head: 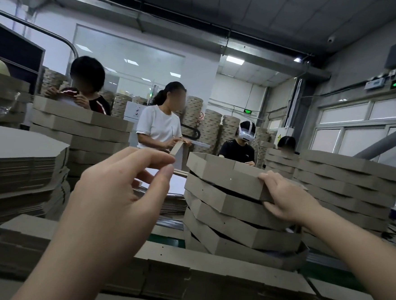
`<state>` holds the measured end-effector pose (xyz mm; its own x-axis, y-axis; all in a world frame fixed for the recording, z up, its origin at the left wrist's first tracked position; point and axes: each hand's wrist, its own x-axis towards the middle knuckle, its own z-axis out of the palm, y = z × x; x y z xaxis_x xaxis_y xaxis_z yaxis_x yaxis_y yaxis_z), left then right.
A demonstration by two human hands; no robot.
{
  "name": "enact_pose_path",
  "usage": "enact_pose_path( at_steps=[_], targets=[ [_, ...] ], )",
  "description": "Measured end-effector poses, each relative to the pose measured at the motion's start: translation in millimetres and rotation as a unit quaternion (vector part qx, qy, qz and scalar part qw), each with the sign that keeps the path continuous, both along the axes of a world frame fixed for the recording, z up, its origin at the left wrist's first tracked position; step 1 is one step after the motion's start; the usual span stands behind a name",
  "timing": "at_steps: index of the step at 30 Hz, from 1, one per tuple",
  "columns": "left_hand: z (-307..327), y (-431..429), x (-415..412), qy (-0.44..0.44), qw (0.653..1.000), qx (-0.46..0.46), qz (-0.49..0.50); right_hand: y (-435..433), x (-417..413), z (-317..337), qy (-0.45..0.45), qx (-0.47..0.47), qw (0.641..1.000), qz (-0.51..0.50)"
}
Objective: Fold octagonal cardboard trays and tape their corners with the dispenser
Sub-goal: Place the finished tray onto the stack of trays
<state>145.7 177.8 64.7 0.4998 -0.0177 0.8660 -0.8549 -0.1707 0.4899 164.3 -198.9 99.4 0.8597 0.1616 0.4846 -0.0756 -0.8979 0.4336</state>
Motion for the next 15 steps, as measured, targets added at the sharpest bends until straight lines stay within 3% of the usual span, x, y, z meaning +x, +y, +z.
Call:
enact_pose_path(
  at_steps=[10,15],
  targets=[
    [-0.5,0.1,0.7,-0.003,1.000,0.021,-0.003,6.4,-15.2,-6.5,0.038,0.081,0.996,-0.029],
    [-2.2,-5.9,0.9,0.015,1.000,0.025,0.000,39.8,-27.4,-15.1,-0.061,0.058,0.996,-0.022]
  ],
)
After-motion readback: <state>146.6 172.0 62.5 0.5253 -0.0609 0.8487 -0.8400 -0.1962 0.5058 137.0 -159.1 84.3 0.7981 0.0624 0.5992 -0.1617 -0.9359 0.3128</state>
